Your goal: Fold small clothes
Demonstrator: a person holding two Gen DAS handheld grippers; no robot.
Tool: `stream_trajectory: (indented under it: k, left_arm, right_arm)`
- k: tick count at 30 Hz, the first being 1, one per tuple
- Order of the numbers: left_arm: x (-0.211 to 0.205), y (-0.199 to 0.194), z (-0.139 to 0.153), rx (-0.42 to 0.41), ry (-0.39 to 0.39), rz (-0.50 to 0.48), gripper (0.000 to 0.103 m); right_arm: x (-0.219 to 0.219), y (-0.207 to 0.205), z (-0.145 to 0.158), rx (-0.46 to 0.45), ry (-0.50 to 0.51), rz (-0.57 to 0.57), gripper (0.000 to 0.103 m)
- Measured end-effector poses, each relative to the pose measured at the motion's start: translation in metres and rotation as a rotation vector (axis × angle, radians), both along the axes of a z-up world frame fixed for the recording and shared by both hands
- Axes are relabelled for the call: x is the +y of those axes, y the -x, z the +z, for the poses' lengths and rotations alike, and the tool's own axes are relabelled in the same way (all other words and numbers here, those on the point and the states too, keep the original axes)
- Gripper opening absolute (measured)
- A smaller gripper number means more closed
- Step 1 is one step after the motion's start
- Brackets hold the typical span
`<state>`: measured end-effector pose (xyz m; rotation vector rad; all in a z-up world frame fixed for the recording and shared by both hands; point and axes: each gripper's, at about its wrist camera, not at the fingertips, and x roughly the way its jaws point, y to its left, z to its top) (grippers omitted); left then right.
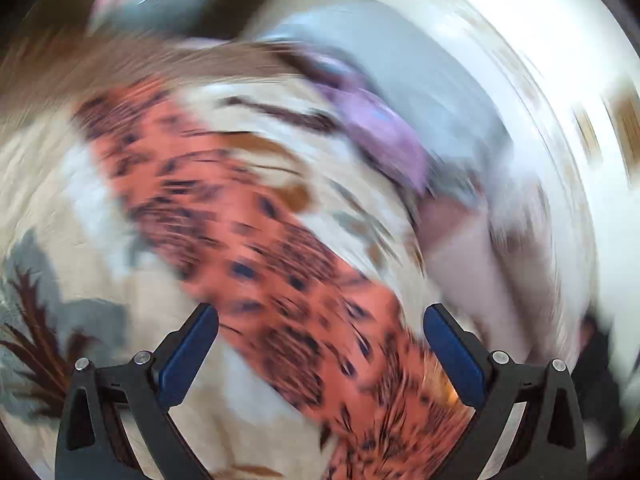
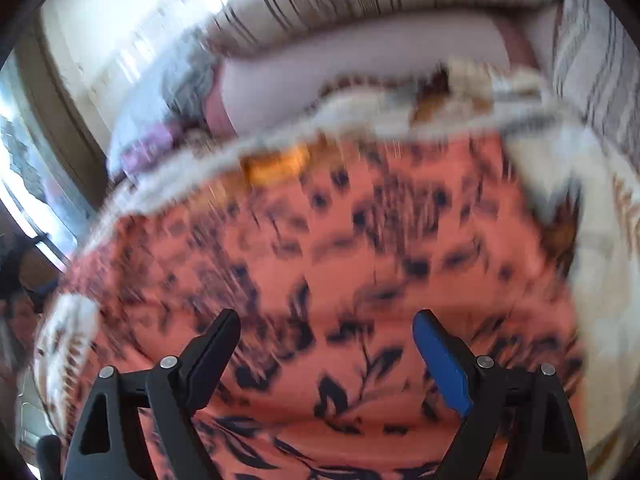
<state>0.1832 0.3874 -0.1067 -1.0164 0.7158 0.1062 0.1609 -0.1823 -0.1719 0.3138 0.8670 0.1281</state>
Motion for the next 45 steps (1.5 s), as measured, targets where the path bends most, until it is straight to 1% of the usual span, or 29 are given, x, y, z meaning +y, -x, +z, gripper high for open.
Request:
stream_trajectory:
  k: [1, 2, 3, 4, 6, 8, 9, 11, 14, 16, 17, 18, 20, 21, 24, 26, 28, 30, 32, 33, 35, 36, 37, 38, 39, 40, 41, 43, 45]
  left_arm:
    - [0.028, 0.000, -0.016, 0.013, 0.114, 0.051, 0.101]
    - [0.047, -0.001, -0.029, 0.026, 0.189, 0.082, 0.100]
    - [0.065, -0.003, -0.043, 0.039, 0.261, 0.114, 0.099]
    - [0.074, -0.004, -0.054, 0.051, 0.305, 0.133, 0.098]
    - [0.081, -0.007, -0.066, 0.065, 0.341, 0.166, 0.092]
    - [0.078, -0.010, -0.058, 0.043, 0.320, 0.158, 0.091]
    - [0.077, -0.013, -0.057, 0.037, 0.309, 0.145, 0.077]
    - [0.074, -0.019, -0.065, 0.084, 0.331, 0.137, 0.056]
    - [0.076, -0.024, -0.072, 0.089, 0.345, 0.169, 0.054]
    - [0.076, -0.028, -0.072, 0.114, 0.308, 0.172, 0.043]
    - [0.076, -0.031, -0.070, 0.165, 0.257, 0.176, 0.015]
    - [0.075, -0.032, -0.069, 0.202, 0.214, 0.173, 0.007]
    - [0.067, -0.036, -0.056, 0.230, 0.109, 0.167, 0.007]
    - [0.056, -0.038, -0.038, 0.219, 0.014, 0.155, 0.007]
    - [0.011, -0.045, 0.013, 0.136, -0.191, 0.072, 0.006]
    - [-0.042, -0.050, 0.056, 0.036, -0.342, -0.027, 0.006]
    - [-0.118, -0.050, 0.097, -0.093, -0.480, -0.174, 0.006]
    - [-0.191, -0.044, 0.123, -0.201, -0.558, -0.321, 0.006]
    - [-0.265, -0.032, 0.133, -0.280, -0.612, -0.474, 0.006]
    - [-0.293, -0.026, 0.133, -0.300, -0.642, -0.537, 0.007]
    - [-0.361, -0.012, 0.114, -0.315, -0.685, -0.692, 0.010]
    - [-0.388, -0.011, 0.097, -0.289, -0.696, -0.799, 0.034]
    - [-0.412, -0.012, 0.075, -0.231, -0.714, -0.904, 0.050]
    - [-0.428, -0.010, 0.052, -0.159, -0.737, -0.965, 0.068]
    - [-0.436, -0.007, 0.030, -0.084, -0.763, -1.007, 0.068]
    - [-0.439, -0.006, 0.013, -0.019, -0.799, -1.033, 0.068]
    - [-0.436, -0.001, 0.004, 0.008, -0.824, -1.029, 0.068]
    - [-0.410, 0.014, 0.003, -0.012, -0.842, -0.963, 0.068]
    - [-0.373, 0.026, 0.012, -0.032, -0.810, -0.882, 0.070]
  right_arm:
    - [0.001, 0.003, -0.007, -0.014, 0.009, -0.004, 0.091]
    - [0.001, 0.004, -0.002, -0.032, 0.012, -0.010, 0.091]
    - [0.000, 0.002, 0.000, -0.017, 0.008, -0.013, 0.091]
    - [0.000, 0.001, -0.001, -0.008, 0.005, -0.007, 0.092]
    - [-0.004, 0.003, -0.003, -0.015, -0.002, 0.000, 0.094]
    - [-0.001, 0.002, -0.003, -0.006, 0.019, 0.006, 0.095]
    - [0.002, 0.001, -0.004, -0.006, 0.031, 0.006, 0.095]
    - [0.007, -0.001, -0.003, -0.004, 0.046, 0.005, 0.095]
    - [0.004, 0.000, -0.004, -0.011, 0.024, 0.003, 0.095]
    - [0.001, 0.001, -0.004, -0.017, 0.003, 0.002, 0.095]
    - [0.001, 0.001, -0.005, -0.018, -0.004, 0.002, 0.095]
    - [0.000, 0.002, -0.005, -0.020, -0.011, 0.001, 0.095]
    - [-0.002, 0.002, -0.005, -0.025, -0.028, 0.000, 0.095]
    - [-0.003, 0.002, -0.005, -0.028, -0.038, 0.000, 0.095]
    - [-0.007, 0.002, -0.006, -0.038, -0.071, -0.004, 0.095]
    - [-0.009, 0.002, -0.007, -0.045, -0.090, -0.007, 0.095]
    - [-0.011, 0.004, -0.007, -0.053, -0.111, -0.009, 0.095]
    - [-0.014, 0.004, -0.007, -0.059, -0.133, -0.013, 0.095]
    - [-0.016, 0.005, -0.008, -0.065, -0.151, -0.014, 0.095]
    - [-0.016, 0.006, -0.007, -0.067, -0.156, -0.015, 0.095]
    - [-0.019, 0.007, -0.007, -0.073, -0.172, -0.015, 0.095]
    - [-0.020, 0.007, -0.007, -0.076, -0.182, -0.015, 0.095]
    - [-0.021, 0.007, -0.007, -0.079, -0.196, -0.015, 0.095]
    - [-0.024, 0.008, -0.008, -0.083, -0.212, -0.014, 0.095]
    - [-0.026, 0.009, -0.008, -0.087, -0.226, -0.015, 0.095]
    - [-0.028, 0.010, -0.009, -0.090, -0.242, -0.016, 0.095]
    - [-0.029, 0.011, -0.009, -0.092, -0.256, -0.016, 0.095]
    - [-0.031, 0.011, -0.008, -0.092, -0.274, -0.013, 0.095]
    - [-0.032, 0.010, -0.004, -0.062, -0.273, -0.020, 0.095]
